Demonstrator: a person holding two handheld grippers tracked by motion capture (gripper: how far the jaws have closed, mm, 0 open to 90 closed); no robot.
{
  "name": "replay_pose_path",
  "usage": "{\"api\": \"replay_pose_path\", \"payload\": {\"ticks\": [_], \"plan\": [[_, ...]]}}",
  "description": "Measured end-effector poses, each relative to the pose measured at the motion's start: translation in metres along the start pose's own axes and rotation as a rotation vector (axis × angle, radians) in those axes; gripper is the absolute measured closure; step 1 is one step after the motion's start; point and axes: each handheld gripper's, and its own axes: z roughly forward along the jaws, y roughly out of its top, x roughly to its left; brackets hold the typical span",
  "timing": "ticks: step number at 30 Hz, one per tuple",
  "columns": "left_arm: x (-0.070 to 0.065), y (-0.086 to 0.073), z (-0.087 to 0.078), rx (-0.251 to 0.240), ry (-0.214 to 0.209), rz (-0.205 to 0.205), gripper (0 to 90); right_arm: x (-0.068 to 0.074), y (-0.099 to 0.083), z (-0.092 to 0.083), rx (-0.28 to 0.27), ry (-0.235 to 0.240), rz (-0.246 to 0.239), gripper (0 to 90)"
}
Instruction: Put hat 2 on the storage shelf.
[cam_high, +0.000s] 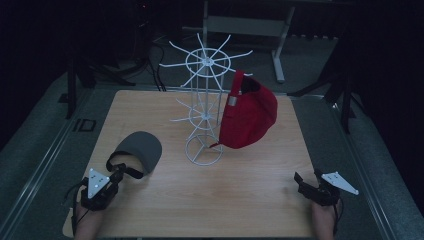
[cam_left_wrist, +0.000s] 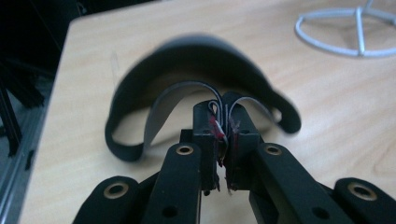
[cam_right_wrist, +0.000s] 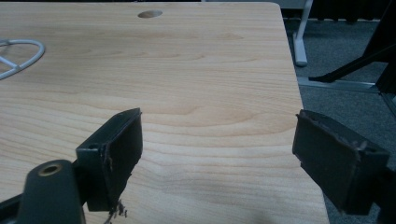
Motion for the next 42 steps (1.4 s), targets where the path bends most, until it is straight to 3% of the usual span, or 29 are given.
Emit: {"api": "replay_pose_path", "payload": {"ticks": [10,18,22,26,29,33,38,42], "plan": [[0.002,0.048,-0.008,-0.119,0.007,0.039,85.6,-0.001,0.0,-0.001,-0.004,0.014,0.006,15.8],[0.004,0.075,-0.012,-0.218,-0.011,0.085,85.6,-0.001,0.0,0.0,-0.003,0.017,0.009,15.8],[0.007,0.087,-0.013,-0.256,-0.065,0.078,85.6,-0.002,0.0,-0.001,-0.003,0.021,0.013,15.8],[0.013,0.095,-0.015,-0.285,-0.137,0.044,85.6,-0.002,0.0,0.0,-0.003,0.023,0.013,15.8],[0.017,0.1,-0.017,-0.304,-0.16,0.032,85.6,-0.002,0.0,0.0,-0.002,0.027,0.013,15.8],[0.022,0.108,-0.022,-0.323,-0.173,0.035,85.6,-0.002,0.0,0.0,0.001,0.029,0.011,15.8],[0.029,0.118,-0.03,-0.397,-0.255,0.031,85.6,-0.002,0.0,0.0,0.001,0.032,0.013,15.9],[0.032,0.127,-0.036,-0.437,-0.293,0.046,85.6,-0.001,0.0,0.0,0.003,0.032,0.011,16.0]]}}
